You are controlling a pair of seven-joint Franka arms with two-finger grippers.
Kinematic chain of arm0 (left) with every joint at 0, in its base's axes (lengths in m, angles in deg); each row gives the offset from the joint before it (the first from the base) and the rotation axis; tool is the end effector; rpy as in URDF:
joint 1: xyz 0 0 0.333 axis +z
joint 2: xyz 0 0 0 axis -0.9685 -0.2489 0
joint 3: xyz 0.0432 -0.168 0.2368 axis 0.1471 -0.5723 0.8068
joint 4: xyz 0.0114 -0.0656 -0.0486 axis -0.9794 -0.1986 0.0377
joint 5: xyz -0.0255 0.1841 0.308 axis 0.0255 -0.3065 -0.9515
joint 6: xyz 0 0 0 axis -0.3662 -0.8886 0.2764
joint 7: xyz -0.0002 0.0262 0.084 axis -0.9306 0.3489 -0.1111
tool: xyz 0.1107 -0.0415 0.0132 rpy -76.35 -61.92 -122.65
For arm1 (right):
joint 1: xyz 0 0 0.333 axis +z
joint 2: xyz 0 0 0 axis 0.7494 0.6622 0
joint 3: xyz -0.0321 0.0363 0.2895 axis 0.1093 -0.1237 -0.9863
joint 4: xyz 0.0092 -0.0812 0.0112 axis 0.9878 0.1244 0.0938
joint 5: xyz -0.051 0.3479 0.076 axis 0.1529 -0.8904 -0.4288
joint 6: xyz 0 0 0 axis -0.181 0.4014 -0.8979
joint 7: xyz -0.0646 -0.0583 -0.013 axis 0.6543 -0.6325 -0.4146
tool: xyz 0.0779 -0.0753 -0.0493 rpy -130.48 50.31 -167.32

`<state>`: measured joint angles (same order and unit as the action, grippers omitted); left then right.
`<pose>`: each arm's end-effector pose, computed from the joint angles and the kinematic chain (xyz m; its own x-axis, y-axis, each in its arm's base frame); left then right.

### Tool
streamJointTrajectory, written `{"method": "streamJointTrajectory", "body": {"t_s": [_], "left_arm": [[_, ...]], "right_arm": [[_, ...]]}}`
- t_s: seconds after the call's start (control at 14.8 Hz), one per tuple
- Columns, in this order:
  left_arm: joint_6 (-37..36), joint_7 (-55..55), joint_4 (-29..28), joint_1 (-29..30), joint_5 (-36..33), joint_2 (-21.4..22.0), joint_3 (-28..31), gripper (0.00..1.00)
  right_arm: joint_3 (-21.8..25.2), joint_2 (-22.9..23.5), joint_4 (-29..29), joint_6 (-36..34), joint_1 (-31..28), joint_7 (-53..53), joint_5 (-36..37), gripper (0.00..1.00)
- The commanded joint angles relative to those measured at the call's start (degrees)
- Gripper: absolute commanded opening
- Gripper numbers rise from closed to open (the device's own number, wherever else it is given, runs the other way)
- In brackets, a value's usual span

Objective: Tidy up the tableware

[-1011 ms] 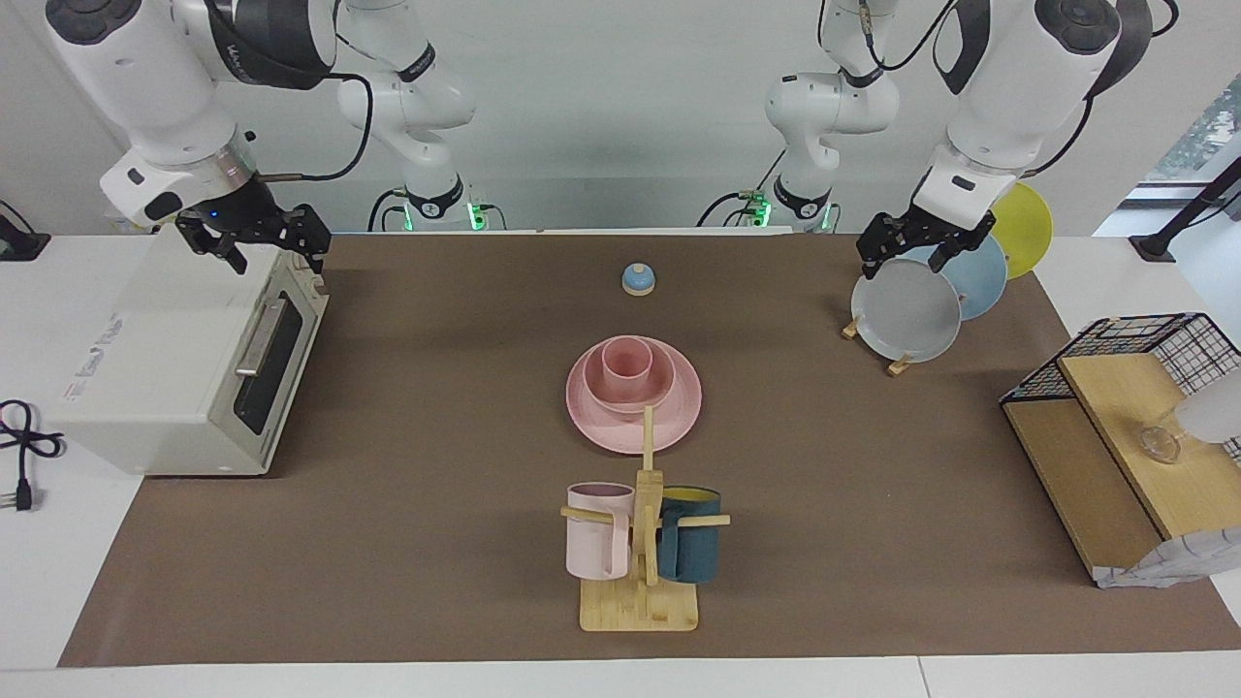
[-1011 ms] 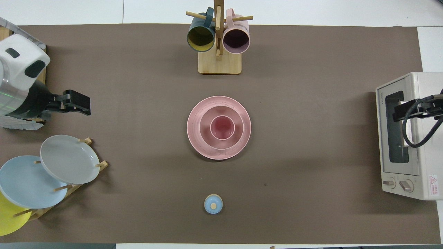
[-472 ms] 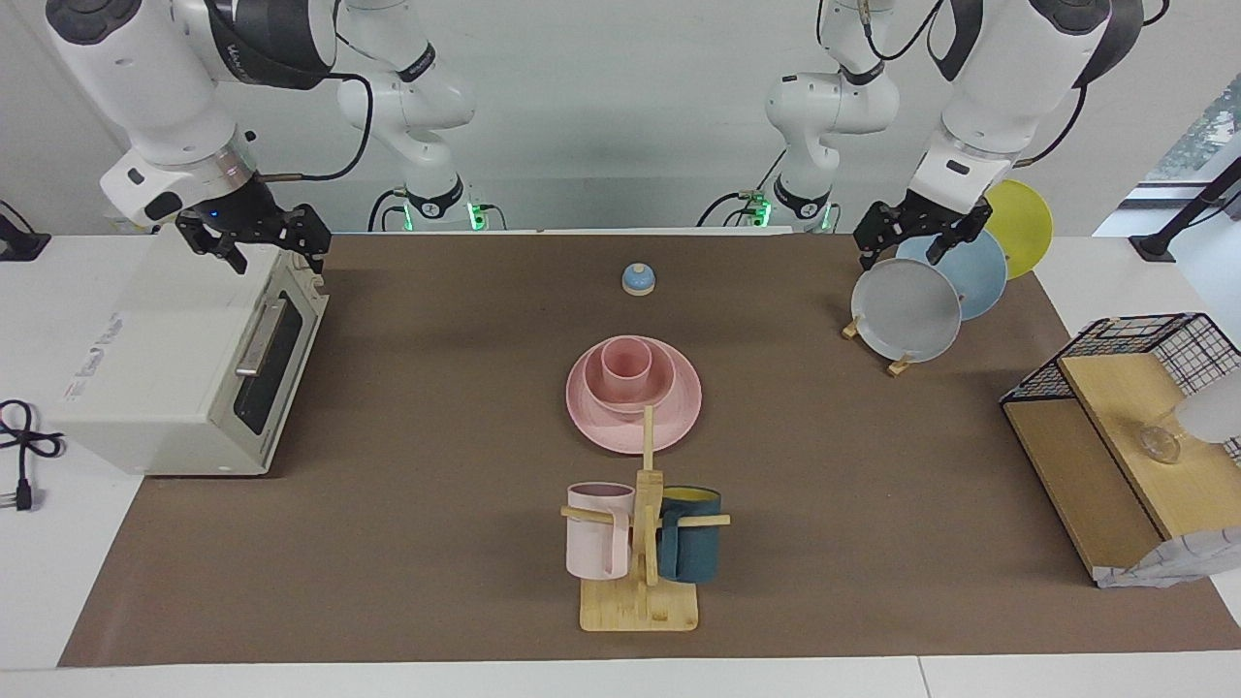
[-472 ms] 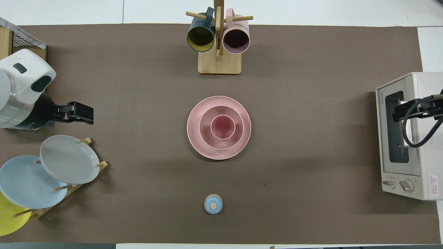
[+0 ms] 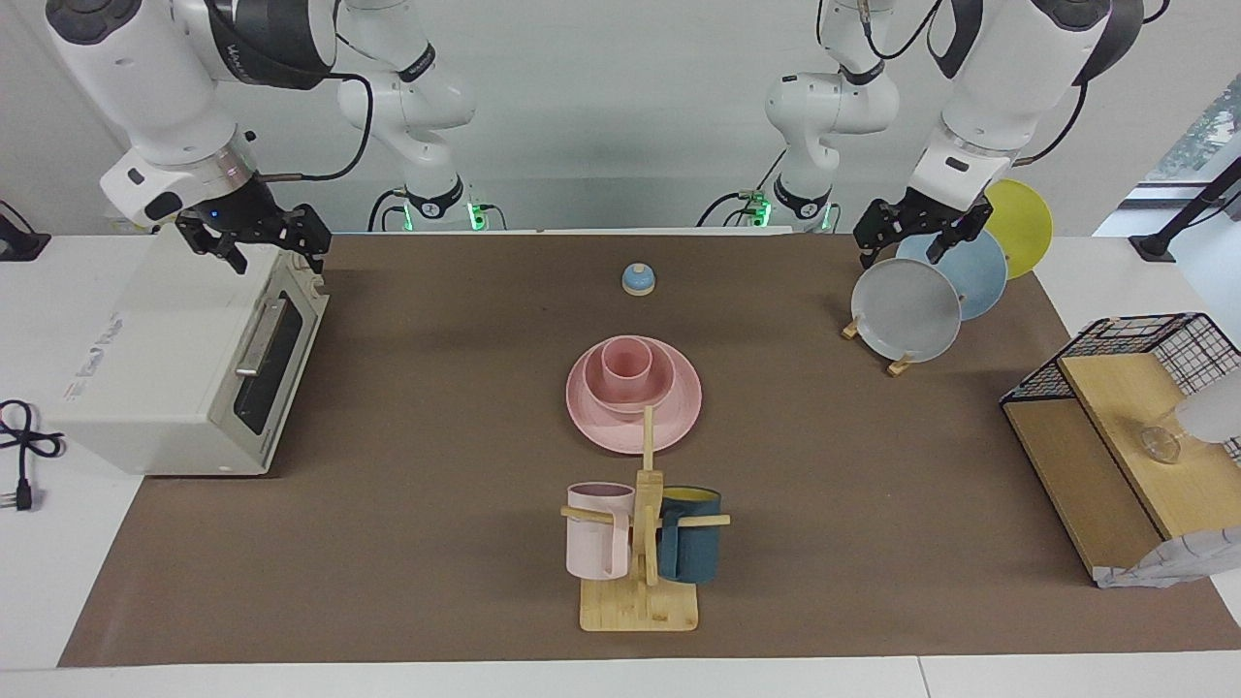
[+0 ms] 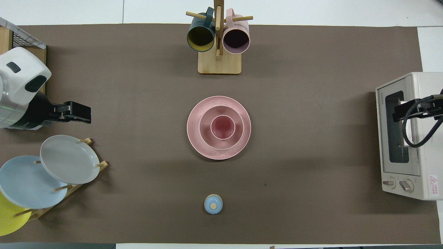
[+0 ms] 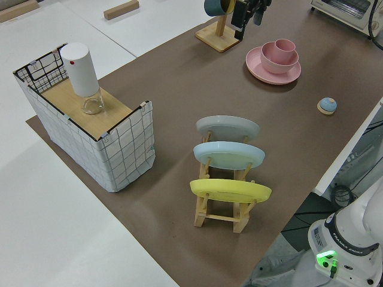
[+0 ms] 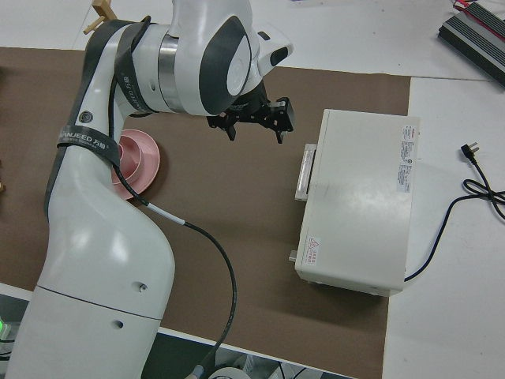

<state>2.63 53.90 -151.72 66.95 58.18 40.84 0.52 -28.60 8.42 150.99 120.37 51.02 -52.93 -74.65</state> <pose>0.4854 -0.1048 0.5734 0.9990 -0.0240 -0.0366 -0.0236 -0.9997 0.0108 0.5056 -0.0384 0.5635 0.9946 0.0156 -0.1023 0.0201 -0.9989 0.0432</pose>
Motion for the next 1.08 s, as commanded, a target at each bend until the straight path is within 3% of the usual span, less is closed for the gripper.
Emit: {"method": "streamJointTrajectory", "body": {"t_s": [0.0,0.34,1.01], "left_arm": [[0.04,-2.7,0.04,-0.06,-0.45,0.48,0.23,1.0],[-1.28,-1.99,3.55,-0.15,-0.36,-1.01,0.15,1.0],[-5.59,-3.13,3.29,0.63,-0.62,-0.22,-0.29,1.0]], "right_arm": [[-0.61,-0.68,0.41,-0.42,-0.99,-0.79,-0.41,1.0],[-0.61,-0.68,0.41,-0.42,-0.99,-0.79,-0.41,1.0],[-0.69,-0.68,0.41,-0.42,-0.99,-0.79,-0.41,1.0]]}}
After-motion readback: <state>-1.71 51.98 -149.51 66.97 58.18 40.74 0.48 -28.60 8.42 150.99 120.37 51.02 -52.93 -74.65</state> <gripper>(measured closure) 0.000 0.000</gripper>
